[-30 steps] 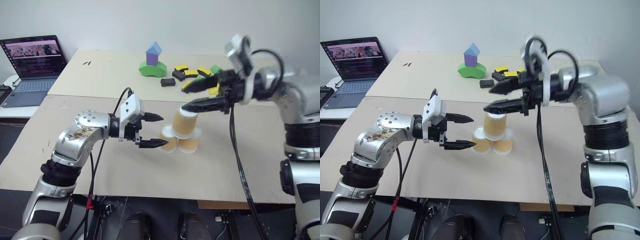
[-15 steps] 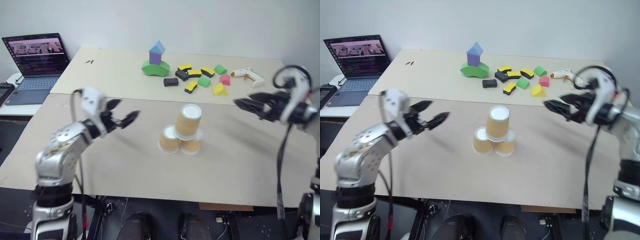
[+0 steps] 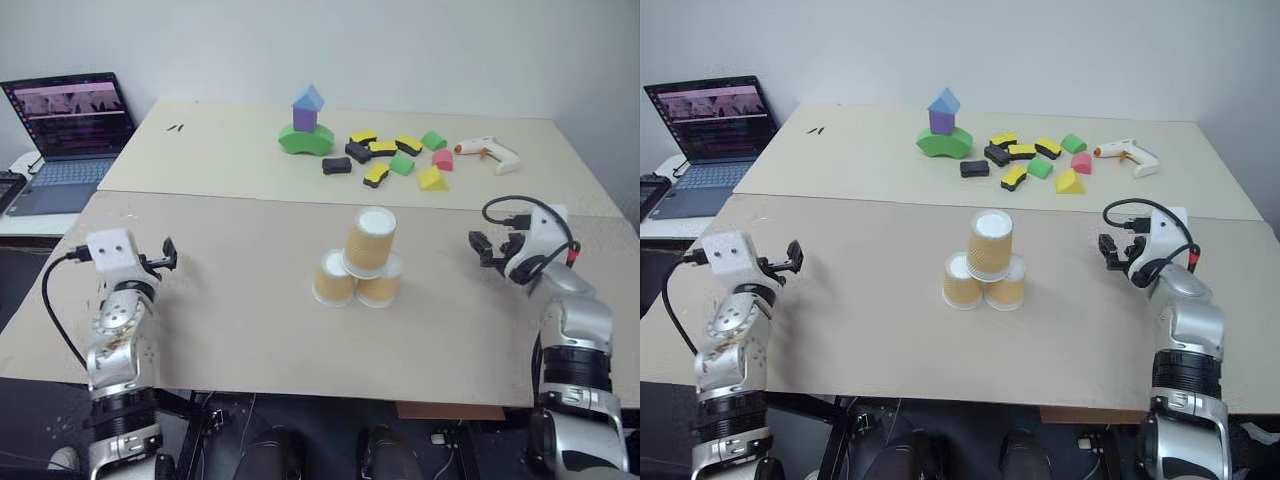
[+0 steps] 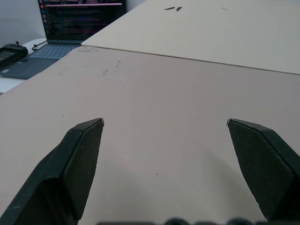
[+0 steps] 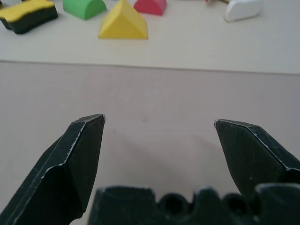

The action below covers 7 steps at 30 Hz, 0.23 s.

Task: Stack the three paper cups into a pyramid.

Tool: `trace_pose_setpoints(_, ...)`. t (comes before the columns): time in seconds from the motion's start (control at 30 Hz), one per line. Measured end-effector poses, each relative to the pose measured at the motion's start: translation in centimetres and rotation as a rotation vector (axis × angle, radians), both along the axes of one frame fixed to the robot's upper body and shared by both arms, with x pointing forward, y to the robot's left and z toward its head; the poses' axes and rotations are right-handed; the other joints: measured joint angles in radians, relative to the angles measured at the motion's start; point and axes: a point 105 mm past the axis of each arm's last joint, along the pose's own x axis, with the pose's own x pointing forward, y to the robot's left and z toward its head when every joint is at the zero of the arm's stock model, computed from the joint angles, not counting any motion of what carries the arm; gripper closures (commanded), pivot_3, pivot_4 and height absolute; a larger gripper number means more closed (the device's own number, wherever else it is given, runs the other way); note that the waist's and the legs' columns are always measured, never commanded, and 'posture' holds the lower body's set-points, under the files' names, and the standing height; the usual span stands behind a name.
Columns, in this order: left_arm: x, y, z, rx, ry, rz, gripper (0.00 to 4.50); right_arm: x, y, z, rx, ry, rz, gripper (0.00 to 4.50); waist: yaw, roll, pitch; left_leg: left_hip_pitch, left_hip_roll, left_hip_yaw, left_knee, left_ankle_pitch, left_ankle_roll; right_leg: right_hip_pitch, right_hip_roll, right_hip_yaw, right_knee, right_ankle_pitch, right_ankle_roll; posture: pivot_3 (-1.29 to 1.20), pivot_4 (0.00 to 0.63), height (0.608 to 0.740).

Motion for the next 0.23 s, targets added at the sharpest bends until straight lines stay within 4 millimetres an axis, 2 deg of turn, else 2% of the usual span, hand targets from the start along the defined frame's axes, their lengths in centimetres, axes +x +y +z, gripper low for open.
trace_pose_setpoints(0.1,-0.2,0.5,0.1,0.016,-0.037,0.058,0.0,-0.3,-0.2,0.0,0.021,-0.04,-0.013,0.12,0.0,0.0,0.0,0.0,0.0,0.0,-0.002,0.0,0.0,0.001,0.0,0.0,-0.001,0.0,0.0,0.0,0.15,0.705)
trace_pose_setpoints(0.23,-0.6,1.3,-0.2,0.013,-0.066,0.125,0.0,-0.7,0.6,-2.2,0.048,-0.004,0.001,0.12,-0.007,0.0,0.0,0.0,0.0,0.0,-0.001,0.0,0.0,0.0,0.0,0.0,-0.001,0.0,0.0,0.0,0.15,0.705)
